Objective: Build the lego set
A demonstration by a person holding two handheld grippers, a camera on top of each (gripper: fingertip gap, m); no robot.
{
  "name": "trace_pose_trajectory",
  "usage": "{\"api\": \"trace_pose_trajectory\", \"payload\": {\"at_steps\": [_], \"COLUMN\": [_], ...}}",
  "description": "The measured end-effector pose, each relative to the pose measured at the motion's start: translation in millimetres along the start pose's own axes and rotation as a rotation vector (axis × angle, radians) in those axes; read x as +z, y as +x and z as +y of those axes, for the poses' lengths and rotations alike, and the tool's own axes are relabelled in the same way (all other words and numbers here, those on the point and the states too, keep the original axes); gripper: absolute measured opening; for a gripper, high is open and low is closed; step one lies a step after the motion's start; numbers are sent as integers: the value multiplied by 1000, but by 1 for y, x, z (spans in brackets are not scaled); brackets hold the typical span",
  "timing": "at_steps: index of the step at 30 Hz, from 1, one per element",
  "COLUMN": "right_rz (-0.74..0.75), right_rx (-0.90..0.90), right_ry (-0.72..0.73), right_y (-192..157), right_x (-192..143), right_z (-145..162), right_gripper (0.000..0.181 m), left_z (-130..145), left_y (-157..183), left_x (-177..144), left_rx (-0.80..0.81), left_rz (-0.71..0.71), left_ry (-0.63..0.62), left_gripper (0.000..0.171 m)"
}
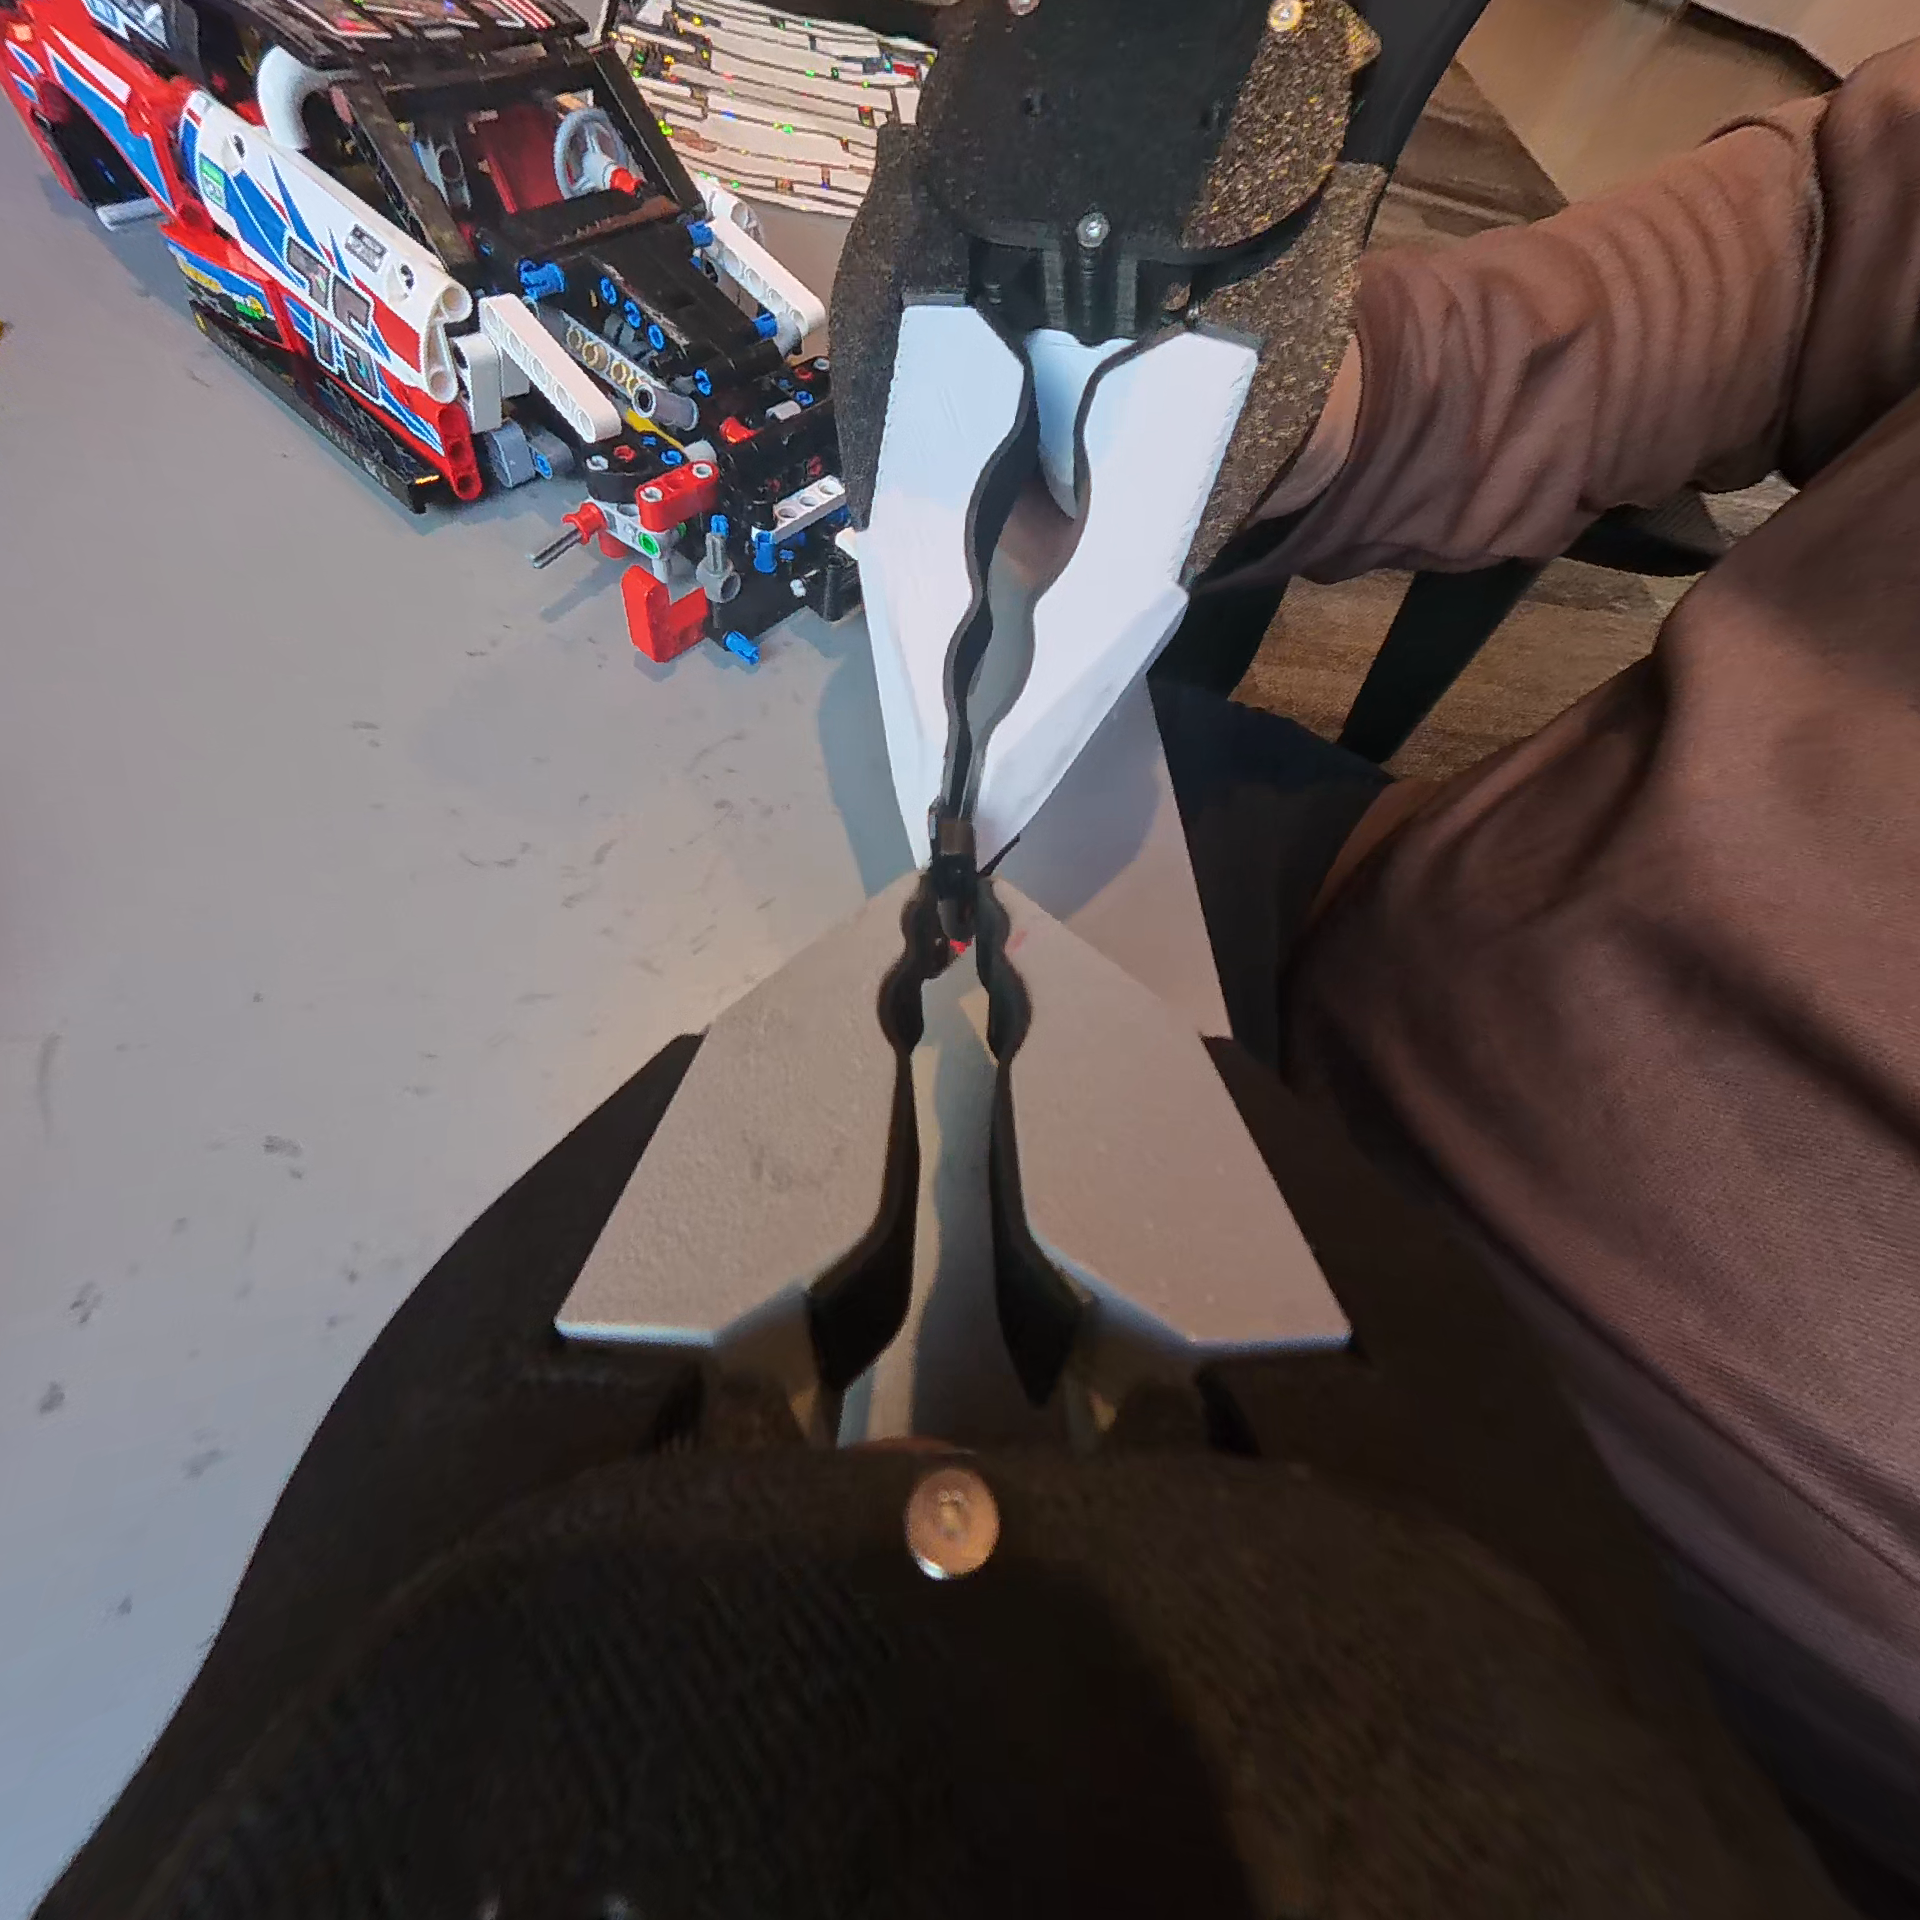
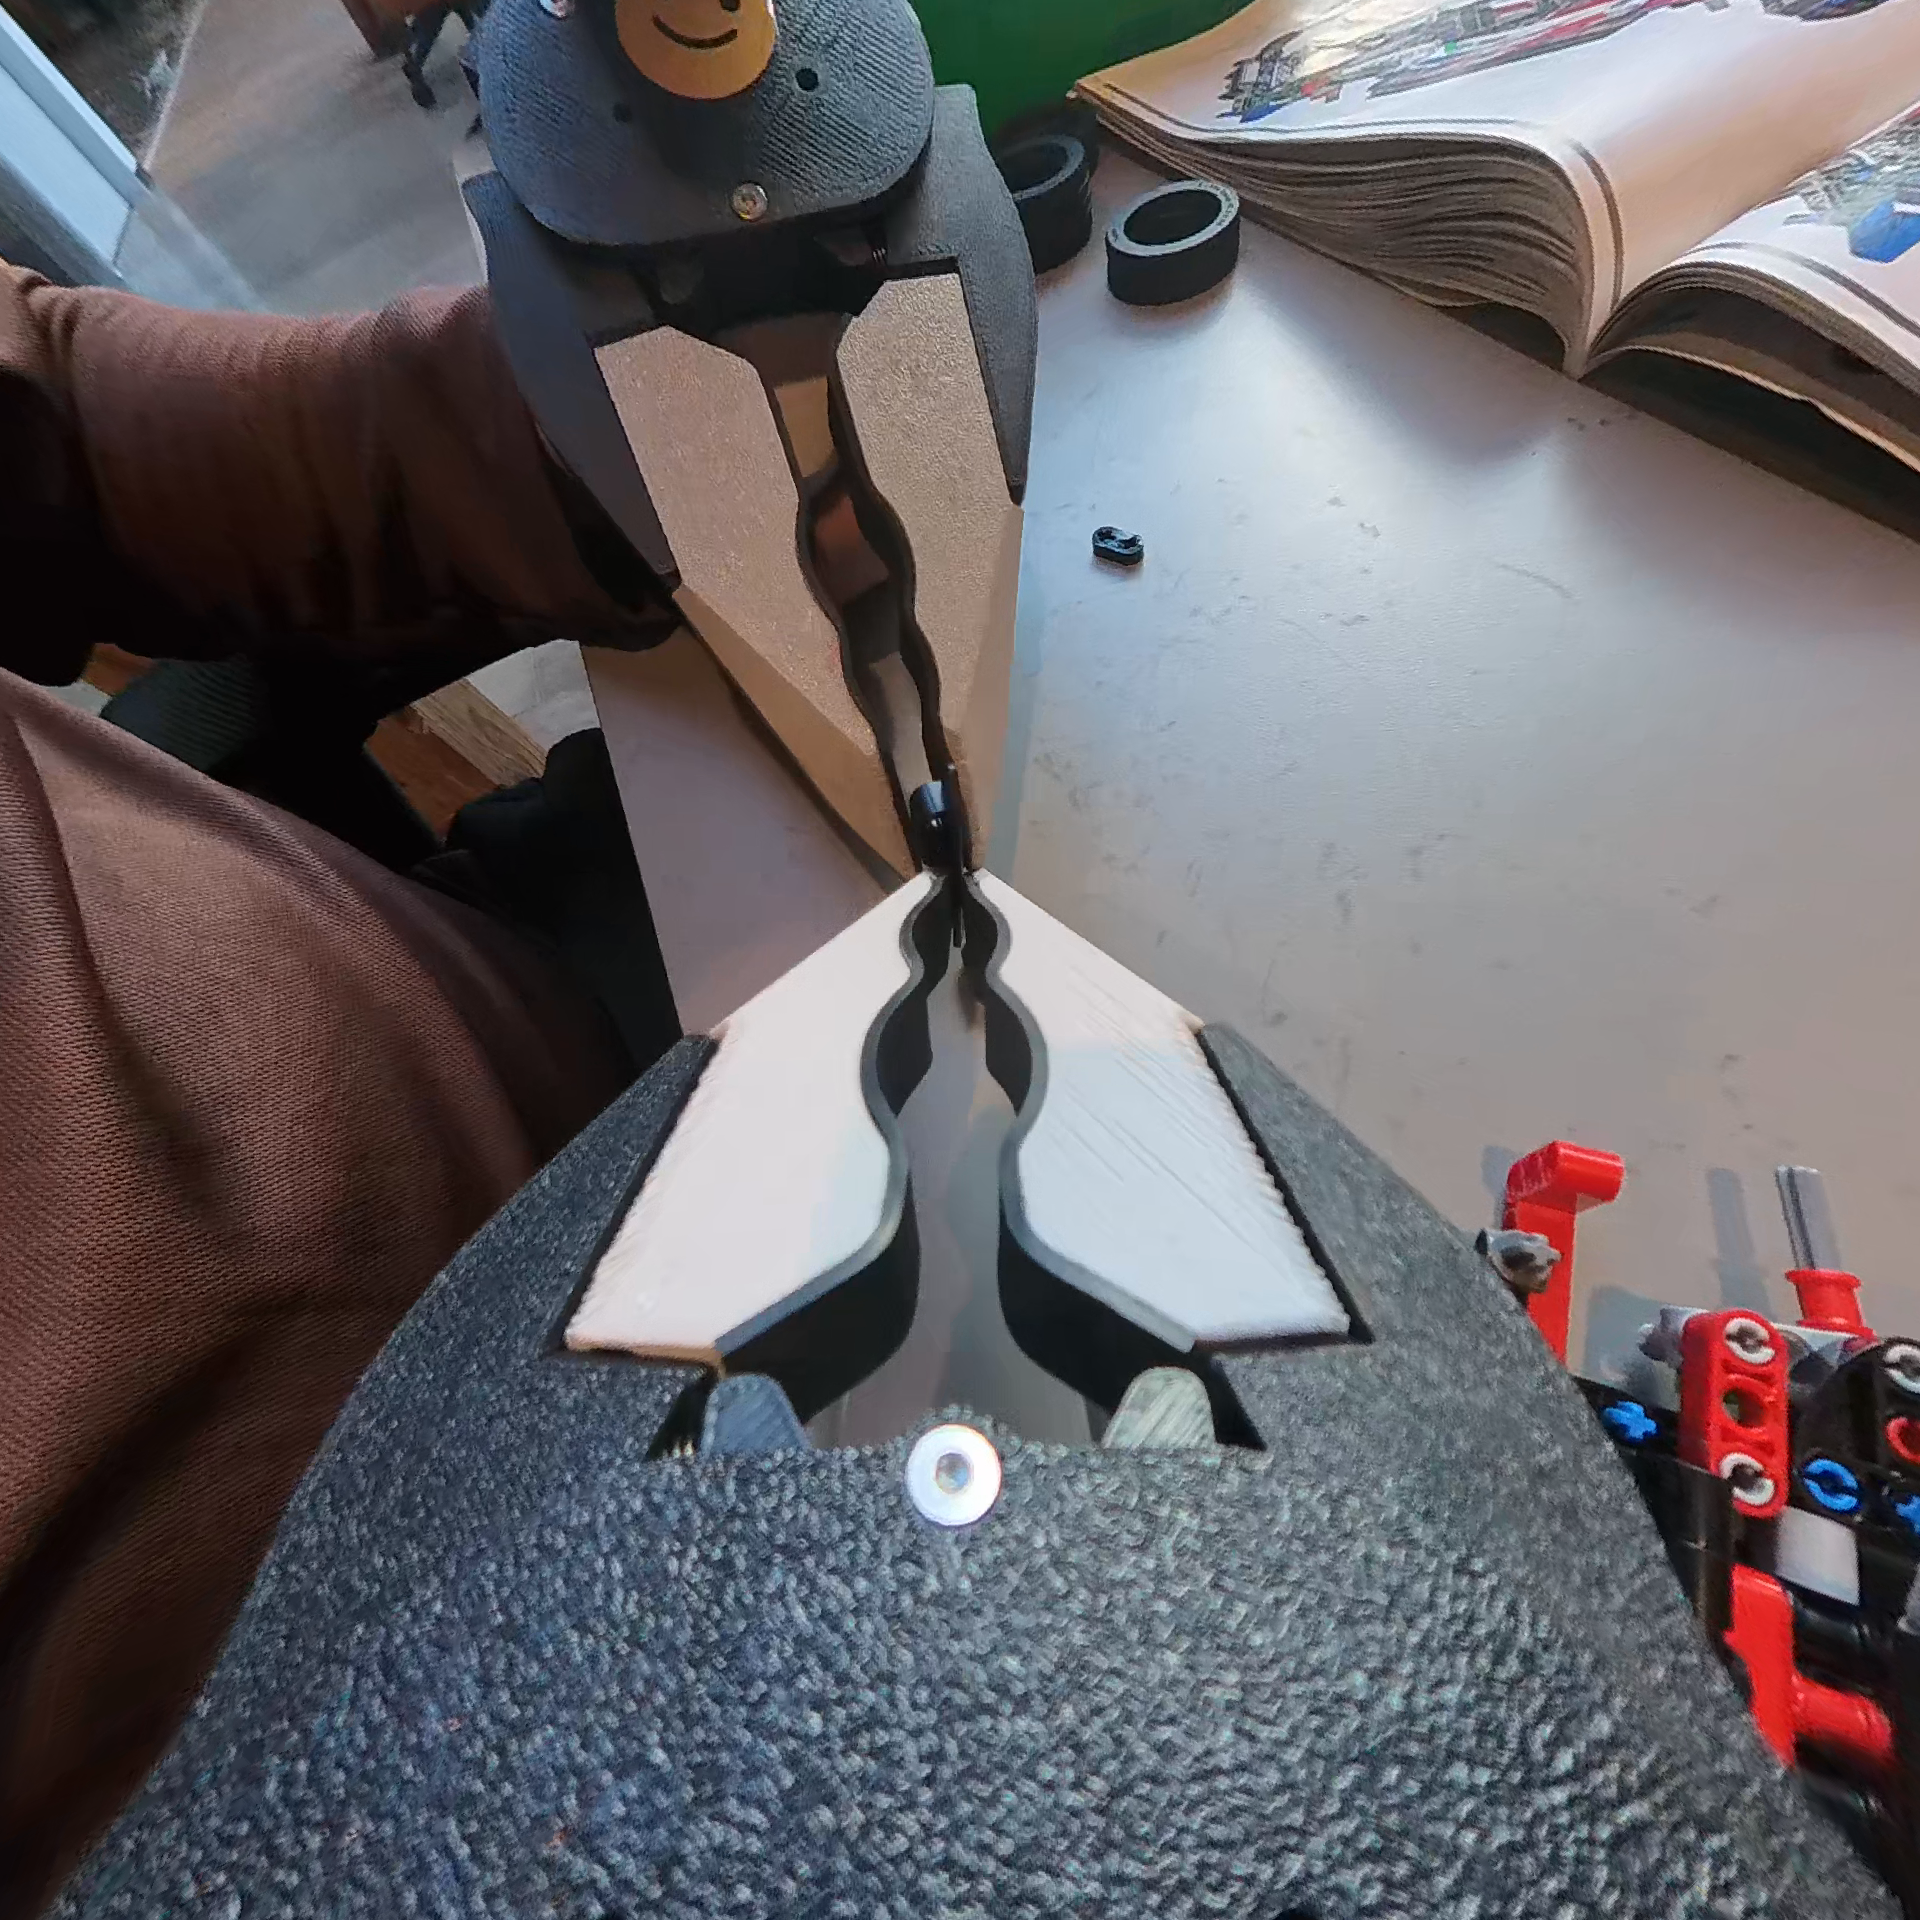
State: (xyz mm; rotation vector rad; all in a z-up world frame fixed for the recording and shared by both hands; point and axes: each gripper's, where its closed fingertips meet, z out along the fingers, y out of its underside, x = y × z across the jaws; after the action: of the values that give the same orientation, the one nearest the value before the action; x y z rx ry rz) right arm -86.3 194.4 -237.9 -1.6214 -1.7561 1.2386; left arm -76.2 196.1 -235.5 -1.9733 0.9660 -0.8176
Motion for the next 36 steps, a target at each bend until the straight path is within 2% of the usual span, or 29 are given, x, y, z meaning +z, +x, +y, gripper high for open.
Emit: {"api": "trace_pose_trajectory", "payload": {"at_steps": [6, 15, 21, 28, 36], "right_rz": [-2, 3, 29, 18, -2], "right_rx": [12, 25, -38, -33, -45], "right_ry": [5, 55, 13, -15, -55], "right_y": [2, 6, 7, 7, 5], "right_x": [-1, -8, -7, -7, -3], "right_z": [0, -6, -1, 4, 9], "right_gripper": [2, 5, 6, 11, 7], "left_z": [-1, -6, 0, 3, 6], "left_y": [-1, -5, -6, -4, -5], "left_x": [1, 1, 6, 8, 7], "left_rx": [12, -55, -26, 33, 38], "left_rz": [-15, 21, -8, -46, -63], "left_ry": [5, 26, -22, -48, -61], "left_gripper": [3, 3, 3, 3, 4]}}
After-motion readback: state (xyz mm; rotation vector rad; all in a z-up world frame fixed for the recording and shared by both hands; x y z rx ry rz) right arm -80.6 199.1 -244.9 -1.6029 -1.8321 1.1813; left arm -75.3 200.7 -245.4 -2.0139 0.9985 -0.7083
